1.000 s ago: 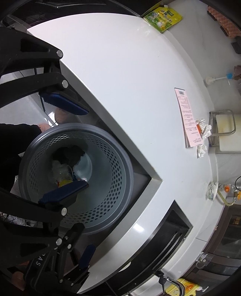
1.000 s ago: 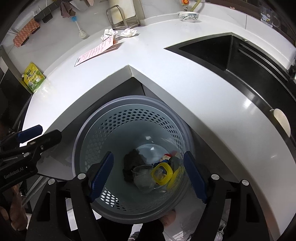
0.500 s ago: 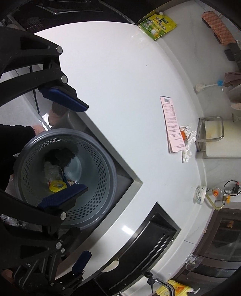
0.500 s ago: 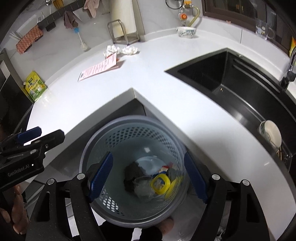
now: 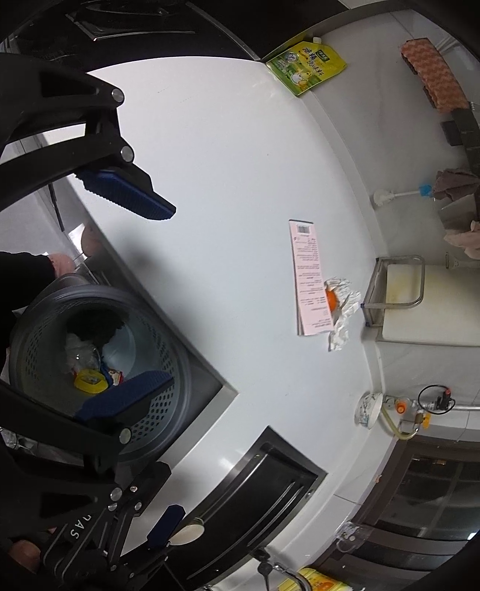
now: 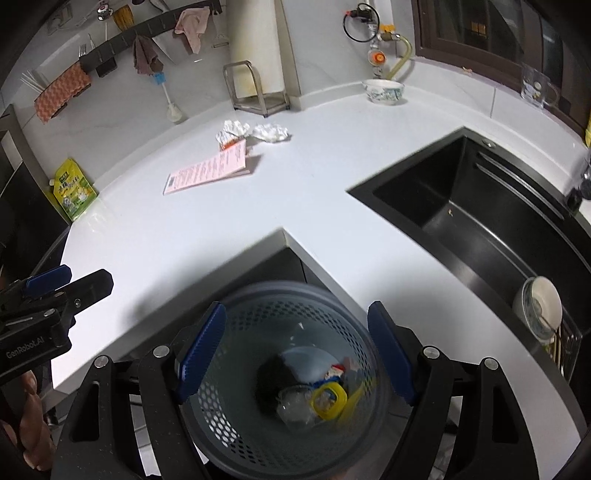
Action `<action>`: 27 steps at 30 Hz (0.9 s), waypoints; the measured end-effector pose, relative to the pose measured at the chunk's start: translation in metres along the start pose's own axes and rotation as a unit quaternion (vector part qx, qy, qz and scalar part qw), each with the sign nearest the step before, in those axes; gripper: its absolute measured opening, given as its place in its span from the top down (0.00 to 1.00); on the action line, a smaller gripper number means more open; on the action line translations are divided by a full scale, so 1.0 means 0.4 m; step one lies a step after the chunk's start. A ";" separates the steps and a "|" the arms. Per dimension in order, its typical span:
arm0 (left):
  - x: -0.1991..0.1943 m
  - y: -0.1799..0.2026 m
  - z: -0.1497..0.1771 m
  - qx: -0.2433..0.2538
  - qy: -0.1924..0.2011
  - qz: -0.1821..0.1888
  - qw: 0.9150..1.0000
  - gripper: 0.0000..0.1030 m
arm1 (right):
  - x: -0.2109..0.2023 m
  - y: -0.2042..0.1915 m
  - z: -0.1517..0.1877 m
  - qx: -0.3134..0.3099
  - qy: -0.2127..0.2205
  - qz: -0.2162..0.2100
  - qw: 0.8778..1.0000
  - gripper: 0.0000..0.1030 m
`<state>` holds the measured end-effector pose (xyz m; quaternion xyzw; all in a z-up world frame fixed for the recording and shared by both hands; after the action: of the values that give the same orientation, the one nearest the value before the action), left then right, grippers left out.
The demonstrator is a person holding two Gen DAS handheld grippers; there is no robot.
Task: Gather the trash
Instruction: 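Move both tools back to the remaining trash on the counter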
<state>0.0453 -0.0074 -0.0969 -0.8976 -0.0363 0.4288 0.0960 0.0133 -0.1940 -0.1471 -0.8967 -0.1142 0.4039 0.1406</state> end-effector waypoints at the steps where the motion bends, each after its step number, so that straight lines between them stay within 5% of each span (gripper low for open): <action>1: 0.002 -0.006 -0.010 -0.002 0.002 0.000 1.000 0.20 | 0.004 -0.006 -0.012 -0.002 0.003 0.000 1.000 0.27; 27: 0.284 -0.140 -0.263 0.009 0.012 0.017 1.000 0.16 | 0.253 -0.055 -0.270 0.020 0.011 0.025 0.999 0.24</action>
<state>0.1994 0.0491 -0.1075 -0.9021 -0.0159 0.4201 0.0970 0.1586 -0.1585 -0.1412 -0.9007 -0.0822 0.3997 0.1493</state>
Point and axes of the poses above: each gripper's, at about its wrist camera, not at the fingertips, and x roughly the way its jaws point, y to its right, z to its underside, the point moved 2 cm from there along x, roughly the way its jaws point, and after that the axes turned 14 degrees about -z, right-handed, at the moved point
